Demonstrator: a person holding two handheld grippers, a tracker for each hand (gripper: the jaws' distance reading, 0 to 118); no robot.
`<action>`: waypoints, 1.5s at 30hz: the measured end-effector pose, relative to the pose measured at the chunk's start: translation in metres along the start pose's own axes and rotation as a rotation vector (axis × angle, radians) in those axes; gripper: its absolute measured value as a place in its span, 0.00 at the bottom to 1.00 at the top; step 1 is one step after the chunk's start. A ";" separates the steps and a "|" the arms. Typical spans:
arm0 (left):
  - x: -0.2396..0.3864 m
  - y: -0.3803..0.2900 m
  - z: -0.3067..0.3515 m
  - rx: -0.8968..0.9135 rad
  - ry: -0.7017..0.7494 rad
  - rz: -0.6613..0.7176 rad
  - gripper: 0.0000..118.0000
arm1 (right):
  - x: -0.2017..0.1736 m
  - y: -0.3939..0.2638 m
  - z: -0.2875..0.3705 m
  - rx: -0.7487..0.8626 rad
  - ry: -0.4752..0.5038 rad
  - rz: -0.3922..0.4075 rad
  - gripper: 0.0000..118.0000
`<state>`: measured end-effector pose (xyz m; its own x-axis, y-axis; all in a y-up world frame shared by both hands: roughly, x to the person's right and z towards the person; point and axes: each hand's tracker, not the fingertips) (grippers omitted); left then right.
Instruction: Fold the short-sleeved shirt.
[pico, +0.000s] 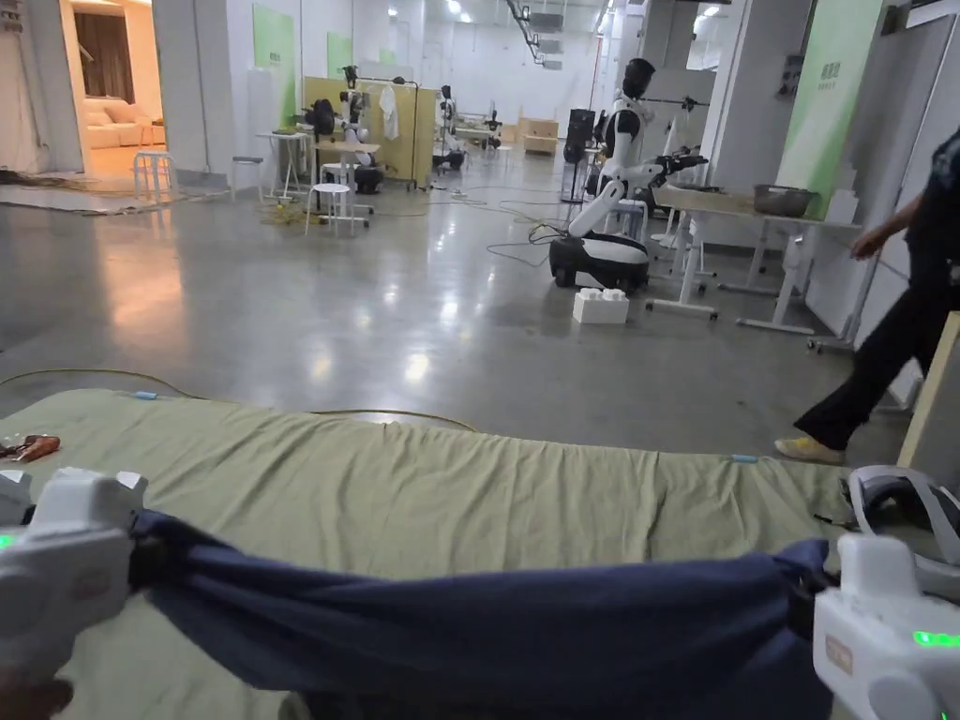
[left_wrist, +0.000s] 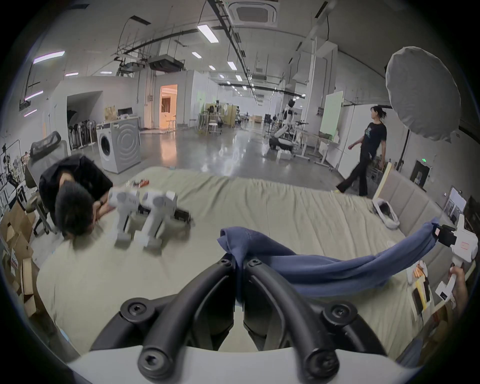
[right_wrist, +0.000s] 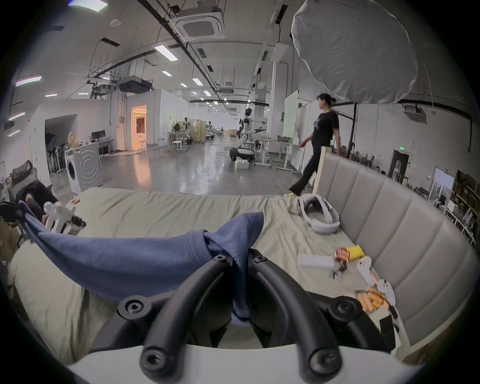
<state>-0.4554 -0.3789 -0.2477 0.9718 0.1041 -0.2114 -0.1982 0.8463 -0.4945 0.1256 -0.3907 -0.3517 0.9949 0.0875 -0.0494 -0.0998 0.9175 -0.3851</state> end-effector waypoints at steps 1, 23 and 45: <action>-0.005 -0.015 0.008 -0.009 0.003 0.007 0.06 | 0.002 -0.017 0.009 -0.021 0.000 0.014 0.10; -0.008 -0.187 0.075 -0.393 0.072 -0.040 0.06 | -0.004 -0.211 0.104 -0.335 -0.031 0.216 0.11; 0.110 -0.103 0.079 0.193 -0.005 -0.122 0.49 | -0.079 -0.094 0.122 0.144 0.006 -0.083 0.57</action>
<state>-0.3184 -0.4132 -0.1532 0.9879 -0.0030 -0.1552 -0.0515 0.9369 -0.3459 0.0580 -0.4362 -0.1992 0.9996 0.0072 -0.0284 -0.0141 0.9677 -0.2516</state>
